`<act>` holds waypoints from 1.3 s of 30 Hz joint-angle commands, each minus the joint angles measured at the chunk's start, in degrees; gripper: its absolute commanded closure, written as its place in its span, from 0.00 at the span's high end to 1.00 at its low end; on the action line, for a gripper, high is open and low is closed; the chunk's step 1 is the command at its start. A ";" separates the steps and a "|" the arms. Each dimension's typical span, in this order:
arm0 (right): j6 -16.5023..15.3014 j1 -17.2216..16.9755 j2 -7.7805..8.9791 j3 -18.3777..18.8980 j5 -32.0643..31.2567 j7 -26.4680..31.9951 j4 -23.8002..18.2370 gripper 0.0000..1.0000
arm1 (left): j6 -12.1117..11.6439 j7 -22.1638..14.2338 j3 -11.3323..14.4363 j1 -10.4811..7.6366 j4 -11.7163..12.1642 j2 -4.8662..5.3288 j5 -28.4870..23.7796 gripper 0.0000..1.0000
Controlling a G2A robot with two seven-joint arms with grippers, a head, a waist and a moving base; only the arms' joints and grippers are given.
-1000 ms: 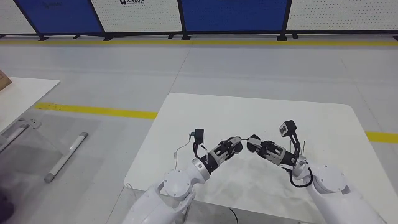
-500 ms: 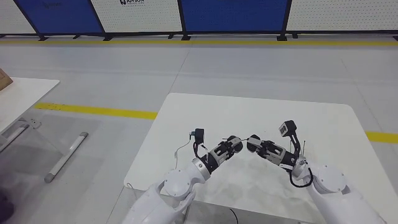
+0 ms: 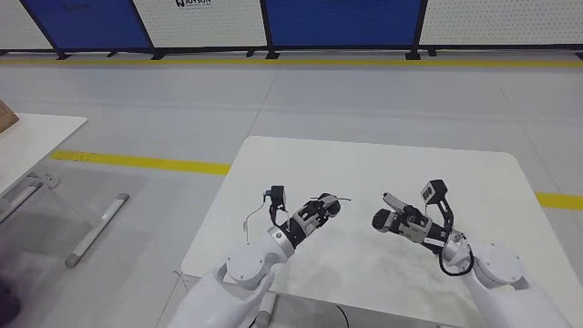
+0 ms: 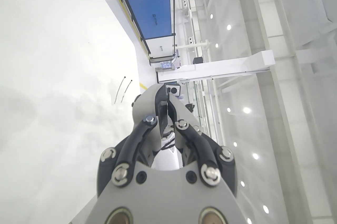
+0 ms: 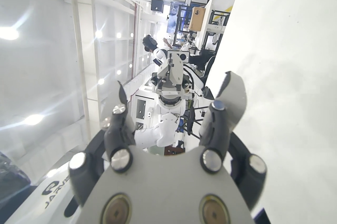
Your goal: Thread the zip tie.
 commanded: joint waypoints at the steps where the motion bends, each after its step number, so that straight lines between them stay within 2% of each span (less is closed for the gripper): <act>1: 0.01 -0.08 0.01 0.16 0.21 0.06 -0.05 1.00 | -0.06 0.26 -0.15 0.12 -0.03 0.02 0.14 0.00; 11: 0.01 -0.08 0.01 0.16 0.21 0.06 -0.05 1.00 | 0.10 0.36 -0.11 0.06 0.41 0.01 0.22 0.00; 14: 0.01 -0.08 0.01 0.16 0.21 0.06 -0.05 1.00 | -0.16 -2.31 -0.84 0.10 1.79 0.33 1.12 0.00; 17: 0.01 -0.08 0.01 0.16 0.21 0.06 -0.05 1.00 | -1.51 -5.11 -3.27 1.30 1.34 0.82 -0.56 0.00; 23: 0.01 -0.08 0.01 0.16 0.21 0.06 -0.05 1.00 | -4.95 -14.88 -10.72 5.87 -4.22 2.16 -7.79 0.00; 28: 0.01 -0.08 0.01 0.16 0.21 0.06 -0.05 1.00 | -7.60 -18.26 -14.75 9.71 -10.51 2.82 -9.62 0.00; 33: 0.01 -0.08 0.01 0.16 0.21 0.06 -0.05 1.00 | -12.75 -24.07 -18.46 14.28 -16.77 3.21 -16.93 0.00; 36: 0.01 -0.08 0.01 0.16 0.21 0.06 -0.05 1.00 | -15.15 -27.04 -20.68 16.80 -19.01 3.41 -20.14 0.00; 39: 0.01 -0.08 0.01 0.16 0.21 0.06 -0.05 1.00 | -15.88 -28.09 -21.88 18.56 -20.02 3.56 -20.00 0.00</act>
